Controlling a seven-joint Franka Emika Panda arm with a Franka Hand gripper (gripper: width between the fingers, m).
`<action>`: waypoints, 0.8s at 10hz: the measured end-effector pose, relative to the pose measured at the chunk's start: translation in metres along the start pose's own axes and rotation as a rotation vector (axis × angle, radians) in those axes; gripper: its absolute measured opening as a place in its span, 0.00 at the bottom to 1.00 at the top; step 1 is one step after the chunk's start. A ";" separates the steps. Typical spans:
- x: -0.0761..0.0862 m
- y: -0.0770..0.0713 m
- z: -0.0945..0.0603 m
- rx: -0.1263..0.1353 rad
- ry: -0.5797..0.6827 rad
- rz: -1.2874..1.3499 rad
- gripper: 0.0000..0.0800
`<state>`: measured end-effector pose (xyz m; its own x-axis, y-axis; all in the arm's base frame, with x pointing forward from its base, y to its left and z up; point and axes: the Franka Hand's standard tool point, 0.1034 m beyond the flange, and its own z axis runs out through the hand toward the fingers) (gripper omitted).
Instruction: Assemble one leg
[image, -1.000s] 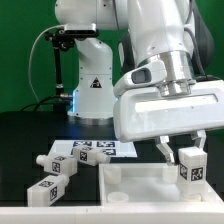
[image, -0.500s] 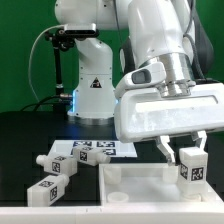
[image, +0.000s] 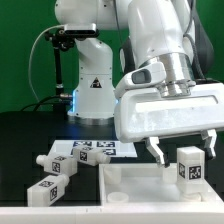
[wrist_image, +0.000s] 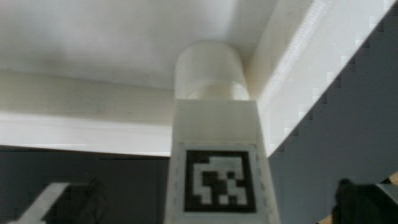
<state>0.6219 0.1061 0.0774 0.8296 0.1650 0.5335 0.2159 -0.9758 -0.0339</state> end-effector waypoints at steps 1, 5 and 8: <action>0.000 0.000 0.000 0.000 -0.002 0.004 0.81; 0.023 -0.006 -0.012 0.037 -0.130 0.052 0.81; 0.014 -0.013 -0.006 0.078 -0.335 0.115 0.81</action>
Offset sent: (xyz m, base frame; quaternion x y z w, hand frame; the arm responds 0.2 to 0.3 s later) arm 0.0156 0.0017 0.0258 0.0168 -0.1555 0.0658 0.9855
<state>0.6273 0.1201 0.0900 0.9707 0.1046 0.2165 0.1387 -0.9791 -0.1488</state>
